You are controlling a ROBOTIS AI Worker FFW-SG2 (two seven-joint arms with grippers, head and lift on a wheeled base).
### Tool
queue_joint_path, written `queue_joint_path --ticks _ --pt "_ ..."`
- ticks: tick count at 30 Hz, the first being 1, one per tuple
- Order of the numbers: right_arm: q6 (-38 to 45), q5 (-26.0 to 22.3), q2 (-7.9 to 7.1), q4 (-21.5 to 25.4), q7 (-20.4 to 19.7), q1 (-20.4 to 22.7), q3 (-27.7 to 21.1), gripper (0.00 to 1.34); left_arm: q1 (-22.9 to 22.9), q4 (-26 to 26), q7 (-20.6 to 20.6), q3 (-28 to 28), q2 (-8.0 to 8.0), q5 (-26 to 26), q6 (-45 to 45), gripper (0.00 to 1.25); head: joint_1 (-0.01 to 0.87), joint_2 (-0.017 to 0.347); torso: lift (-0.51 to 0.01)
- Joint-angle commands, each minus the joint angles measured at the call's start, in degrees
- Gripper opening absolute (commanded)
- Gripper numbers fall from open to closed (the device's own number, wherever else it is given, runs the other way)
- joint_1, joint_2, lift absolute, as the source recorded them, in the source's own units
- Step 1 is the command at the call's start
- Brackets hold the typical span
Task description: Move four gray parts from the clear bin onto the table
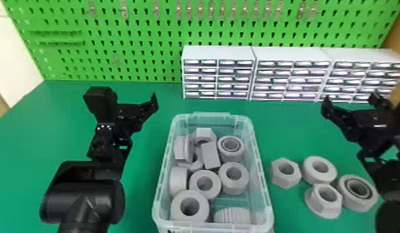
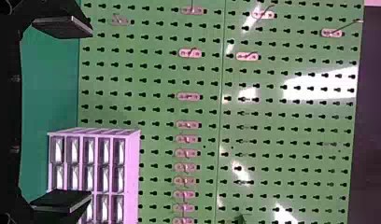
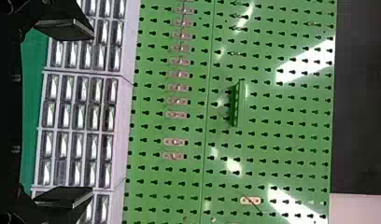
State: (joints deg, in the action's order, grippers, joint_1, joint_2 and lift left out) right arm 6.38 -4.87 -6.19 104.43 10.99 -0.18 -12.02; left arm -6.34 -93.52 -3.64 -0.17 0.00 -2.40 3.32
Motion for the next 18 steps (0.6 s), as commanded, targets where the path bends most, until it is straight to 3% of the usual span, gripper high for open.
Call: queue_joint_path --ticks 1,18 --pt "0.2 -0.1 0.13 0.0 0.0 -0.1 0.4 1.21 0.4 0.0 0.0 0.3 -0.15 -0.1 -0.5 1.18 0.693 0.072 -0.052" --pt "2.2 1.4 -0.75 0.0 0.0 -0.2 1.6 1.21 0.4 1.2 0.0 -0.3 -0.15 -0.2 -0.5 1.18 0.693 0.072 -0.052"
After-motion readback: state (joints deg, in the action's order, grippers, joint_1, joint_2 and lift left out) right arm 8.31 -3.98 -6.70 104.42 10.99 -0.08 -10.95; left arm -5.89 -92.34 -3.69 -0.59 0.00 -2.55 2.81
